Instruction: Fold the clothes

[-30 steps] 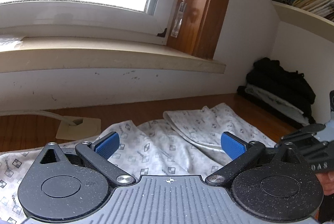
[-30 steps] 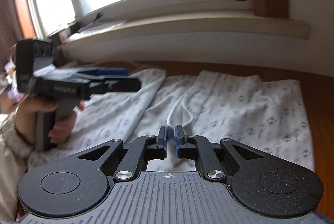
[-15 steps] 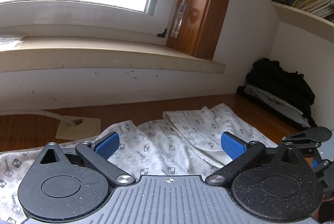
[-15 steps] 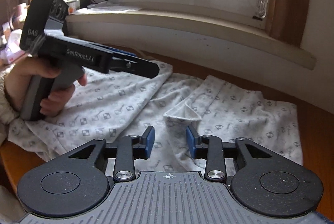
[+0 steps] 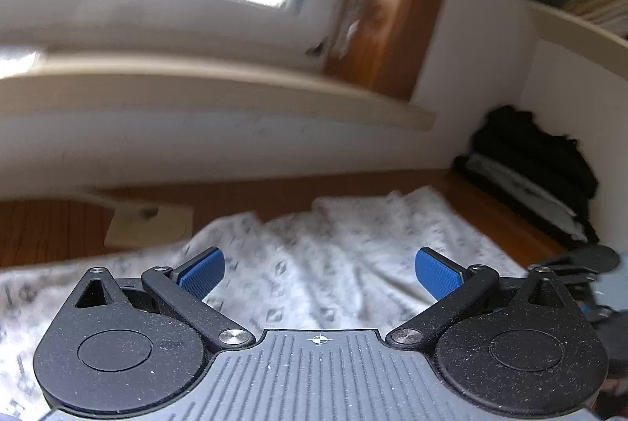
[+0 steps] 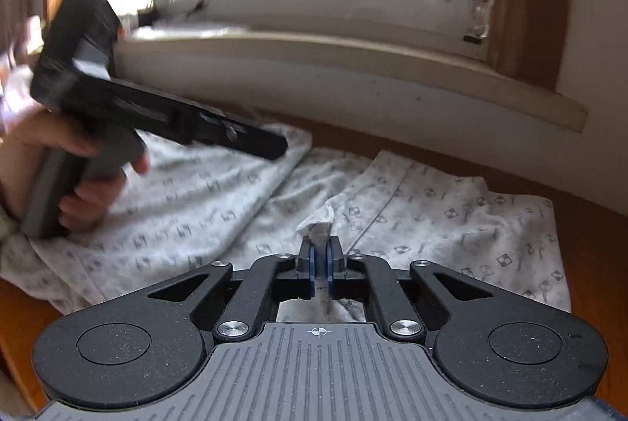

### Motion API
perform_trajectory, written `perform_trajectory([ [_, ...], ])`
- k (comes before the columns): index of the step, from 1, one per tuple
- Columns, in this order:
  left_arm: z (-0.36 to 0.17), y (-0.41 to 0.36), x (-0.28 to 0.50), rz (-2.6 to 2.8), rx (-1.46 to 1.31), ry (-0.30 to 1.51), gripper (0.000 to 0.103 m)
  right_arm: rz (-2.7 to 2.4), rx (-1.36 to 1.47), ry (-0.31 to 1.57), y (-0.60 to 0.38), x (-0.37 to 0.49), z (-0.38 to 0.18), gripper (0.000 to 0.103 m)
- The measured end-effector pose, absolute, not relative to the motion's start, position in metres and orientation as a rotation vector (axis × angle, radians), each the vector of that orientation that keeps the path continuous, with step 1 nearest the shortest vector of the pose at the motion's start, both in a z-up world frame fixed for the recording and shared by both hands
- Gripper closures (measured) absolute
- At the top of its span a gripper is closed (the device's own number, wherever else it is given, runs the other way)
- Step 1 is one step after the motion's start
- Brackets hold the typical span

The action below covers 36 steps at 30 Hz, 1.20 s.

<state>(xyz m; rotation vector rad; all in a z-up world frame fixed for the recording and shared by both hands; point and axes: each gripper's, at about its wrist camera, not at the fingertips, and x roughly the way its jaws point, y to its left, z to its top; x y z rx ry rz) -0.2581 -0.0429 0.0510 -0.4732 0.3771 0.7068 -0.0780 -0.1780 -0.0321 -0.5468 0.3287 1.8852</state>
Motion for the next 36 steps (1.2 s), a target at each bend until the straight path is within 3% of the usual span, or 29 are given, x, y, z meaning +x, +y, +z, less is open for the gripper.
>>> perform_trajectory([
  [6, 0.063, -0.022, -0.234, 0.559, -0.731, 0.391, 0.013, 1.894, -0.459, 0.316, -0.185, -0.067, -0.026, 0.096],
  [8, 0.068, -0.018, -0.218, 0.540, -0.761, 0.414, 0.028, 1.895, -0.438, 0.296, -0.186, -0.064, -0.023, 0.096],
  [23, 0.047, -0.002, -0.163, 0.563, -1.055, 0.454, 0.021, 1.911, -0.346, 0.184, -0.207, -0.041, -0.013, 0.097],
  [28, 0.045, 0.014, -0.151, 0.621, -1.031, 0.451, 0.025, 1.920, -0.329, 0.162, -0.216, -0.035, -0.010, 0.097],
  [30, 0.048, 0.021, -0.148, 0.644, -1.007, 0.442, 0.034, 1.917, -0.317, 0.162, -0.218, -0.031, -0.008, 0.097],
  [32, 0.051, 0.027, -0.143, 0.652, -0.976, 0.448, 0.060, 1.916, -0.304, 0.162, -0.220, -0.027, -0.005, 0.097],
  [33, 0.053, 0.029, -0.141, 0.654, -0.962, 0.453, 0.067, 1.919, -0.295, 0.164, -0.220, -0.024, -0.003, 0.097],
  [35, 0.061, 0.029, -0.141, 0.647, -0.928, 0.436, 0.098, 1.926, -0.276, 0.166, -0.220, -0.020, 0.003, 0.097],
  [36, 0.065, 0.029, -0.142, 0.642, -0.911, 0.425, 0.098, 1.932, -0.269, 0.163, -0.221, -0.019, 0.007, 0.097],
])
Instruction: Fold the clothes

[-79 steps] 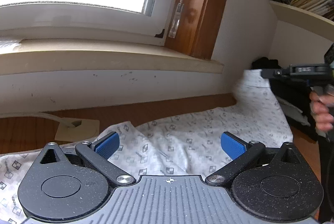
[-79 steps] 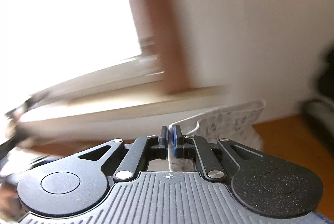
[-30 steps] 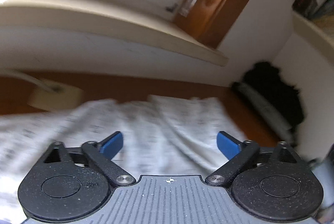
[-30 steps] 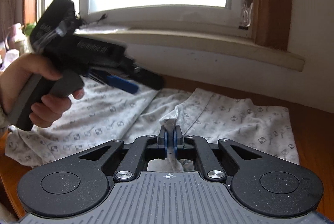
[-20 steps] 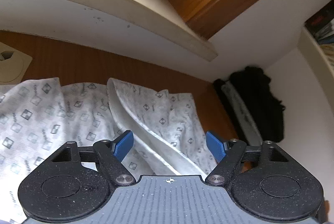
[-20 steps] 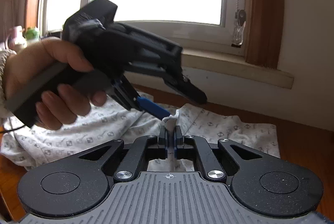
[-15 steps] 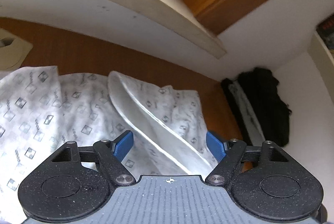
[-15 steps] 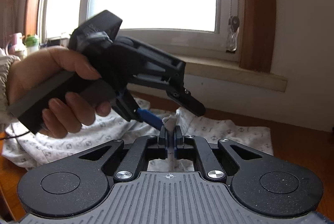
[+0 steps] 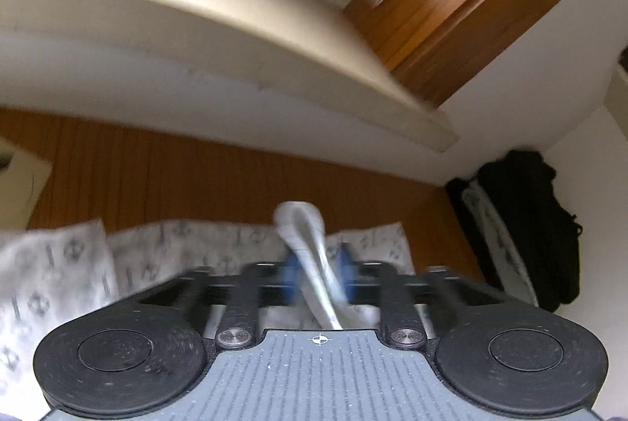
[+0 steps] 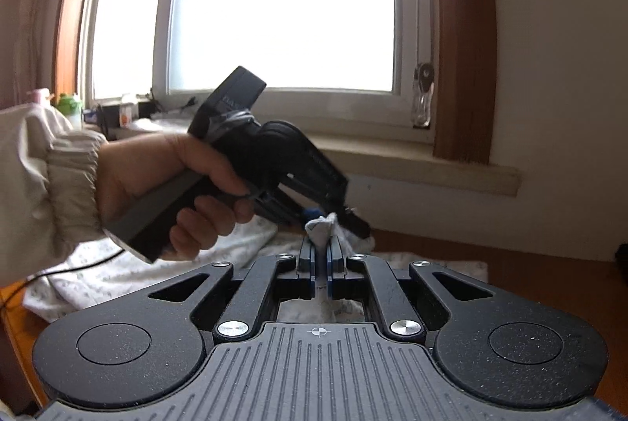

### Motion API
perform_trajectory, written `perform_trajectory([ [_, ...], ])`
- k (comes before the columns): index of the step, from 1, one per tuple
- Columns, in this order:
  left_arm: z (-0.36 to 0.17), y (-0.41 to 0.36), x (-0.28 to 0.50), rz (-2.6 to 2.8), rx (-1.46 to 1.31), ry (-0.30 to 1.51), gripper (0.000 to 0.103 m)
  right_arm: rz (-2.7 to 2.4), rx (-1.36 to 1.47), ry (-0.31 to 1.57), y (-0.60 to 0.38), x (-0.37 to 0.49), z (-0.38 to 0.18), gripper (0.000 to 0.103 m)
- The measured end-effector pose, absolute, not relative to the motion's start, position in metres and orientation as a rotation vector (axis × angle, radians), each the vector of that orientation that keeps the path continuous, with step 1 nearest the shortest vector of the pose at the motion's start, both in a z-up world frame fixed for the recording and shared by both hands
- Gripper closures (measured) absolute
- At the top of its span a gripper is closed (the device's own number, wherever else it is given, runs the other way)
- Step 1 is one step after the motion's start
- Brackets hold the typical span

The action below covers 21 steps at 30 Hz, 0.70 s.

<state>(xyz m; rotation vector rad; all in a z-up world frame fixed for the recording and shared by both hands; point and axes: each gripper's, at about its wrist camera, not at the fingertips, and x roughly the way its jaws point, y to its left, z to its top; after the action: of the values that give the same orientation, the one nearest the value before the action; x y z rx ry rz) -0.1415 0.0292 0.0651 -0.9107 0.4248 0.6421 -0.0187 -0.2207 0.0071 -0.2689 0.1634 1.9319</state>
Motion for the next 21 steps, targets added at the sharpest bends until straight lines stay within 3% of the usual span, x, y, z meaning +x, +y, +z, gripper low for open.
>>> perform_trajectory([
  [6, 0.137, 0.013, -0.160, 0.619, -0.749, 0.336, 0.099, 1.990, -0.197, 0.092, -0.220, -0.025, 0.059, 0.097],
  [16, 0.343, -0.016, -0.239, 0.754, -0.430, 0.282, 0.099, 2.198, -0.058, -0.057, -0.205, -0.106, 0.210, 0.097],
  [21, 0.381, -0.039, -0.310, 0.846, -0.392, 0.231, 0.099, 2.314, -0.030, -0.099, -0.205, -0.165, 0.242, 0.097],
])
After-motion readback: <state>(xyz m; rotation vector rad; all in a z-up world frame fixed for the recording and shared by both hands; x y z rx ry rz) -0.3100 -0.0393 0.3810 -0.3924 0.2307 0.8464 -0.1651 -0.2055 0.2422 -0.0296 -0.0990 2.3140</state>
